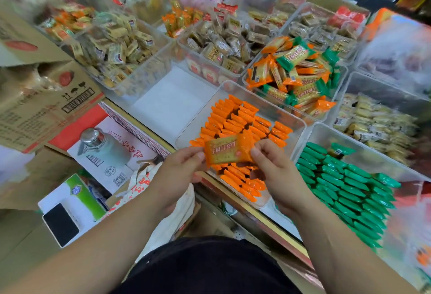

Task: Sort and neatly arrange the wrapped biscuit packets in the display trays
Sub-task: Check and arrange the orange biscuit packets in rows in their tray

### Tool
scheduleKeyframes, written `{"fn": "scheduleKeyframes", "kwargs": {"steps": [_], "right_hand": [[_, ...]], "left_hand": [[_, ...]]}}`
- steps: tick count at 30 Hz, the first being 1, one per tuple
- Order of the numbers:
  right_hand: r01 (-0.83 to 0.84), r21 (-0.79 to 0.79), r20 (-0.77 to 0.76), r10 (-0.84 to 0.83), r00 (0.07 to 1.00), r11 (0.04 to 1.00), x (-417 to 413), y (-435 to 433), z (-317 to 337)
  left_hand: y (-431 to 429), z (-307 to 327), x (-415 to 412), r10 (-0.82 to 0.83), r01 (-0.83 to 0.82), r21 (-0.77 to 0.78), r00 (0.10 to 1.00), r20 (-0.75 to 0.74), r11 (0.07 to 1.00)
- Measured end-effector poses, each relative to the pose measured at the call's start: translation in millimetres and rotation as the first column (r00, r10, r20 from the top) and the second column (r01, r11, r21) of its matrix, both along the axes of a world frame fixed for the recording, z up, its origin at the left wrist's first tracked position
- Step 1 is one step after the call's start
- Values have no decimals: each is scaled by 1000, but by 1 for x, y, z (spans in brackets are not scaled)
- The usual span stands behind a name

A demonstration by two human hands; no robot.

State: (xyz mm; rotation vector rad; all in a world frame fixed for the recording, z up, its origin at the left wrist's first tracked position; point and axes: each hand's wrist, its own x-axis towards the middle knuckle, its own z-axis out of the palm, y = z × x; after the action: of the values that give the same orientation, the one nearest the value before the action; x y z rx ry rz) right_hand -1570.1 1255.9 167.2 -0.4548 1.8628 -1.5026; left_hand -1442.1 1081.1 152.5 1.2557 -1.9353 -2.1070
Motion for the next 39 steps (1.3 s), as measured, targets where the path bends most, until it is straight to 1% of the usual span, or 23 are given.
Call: {"fn": "scheduleKeyframes", "kwargs": {"steps": [3, 6, 10, 12, 15, 19, 21, 24, 29, 31, 35, 37, 39], "right_hand": [[67, -59, 115, -60, 992, 996, 29, 13, 10], [122, -76, 141, -111, 984, 990, 53, 19, 16], [231, -147, 212, -197, 957, 962, 79, 19, 28], [275, -167, 266, -225, 937, 947, 88, 17, 30], [298, -154, 334, -234, 913, 942, 100, 15, 31], [350, -143, 389, -272, 880, 926, 112, 18, 25], [322, -150, 396, -241, 886, 935, 117, 17, 26], [295, -172, 432, -197, 880, 940, 124, 13, 26], [289, -177, 510, -164, 845, 941, 132, 4, 33], [255, -186, 498, -133, 857, 949, 134, -2, 38], [253, -223, 503, -111, 857, 941, 130, -11, 50], [222, -215, 463, -101, 880, 951, 125, -12, 54], [156, -170, 362, -85, 928, 973, 123, -16, 57]], "left_hand": [[5, 18, 12, 76, -79, -31, 993, -94, 996], [3, 33, 34, 129, -133, -20, 981, -143, 991], [1, 52, 65, 97, -116, -102, 980, -176, 988], [4, 59, 77, 89, -107, -98, 982, -169, 989], [6, 62, 93, 113, -104, 51, 972, -204, 993], [7, 67, 110, 164, -77, 305, 948, -273, 949], [7, 67, 118, 189, -70, 384, 940, -283, 921], [7, 67, 127, 224, -88, 426, 934, -280, 900], [0, 66, 140, 232, -83, 398, 910, -344, 914], [-4, 63, 143, 210, -79, 344, 907, -364, 936], [-11, 63, 147, 197, -121, 222, 912, -359, 967], [-15, 66, 148, 161, -120, 138, 926, -342, 983], [-16, 69, 149, 174, -146, 110, 930, -323, 983]]}}
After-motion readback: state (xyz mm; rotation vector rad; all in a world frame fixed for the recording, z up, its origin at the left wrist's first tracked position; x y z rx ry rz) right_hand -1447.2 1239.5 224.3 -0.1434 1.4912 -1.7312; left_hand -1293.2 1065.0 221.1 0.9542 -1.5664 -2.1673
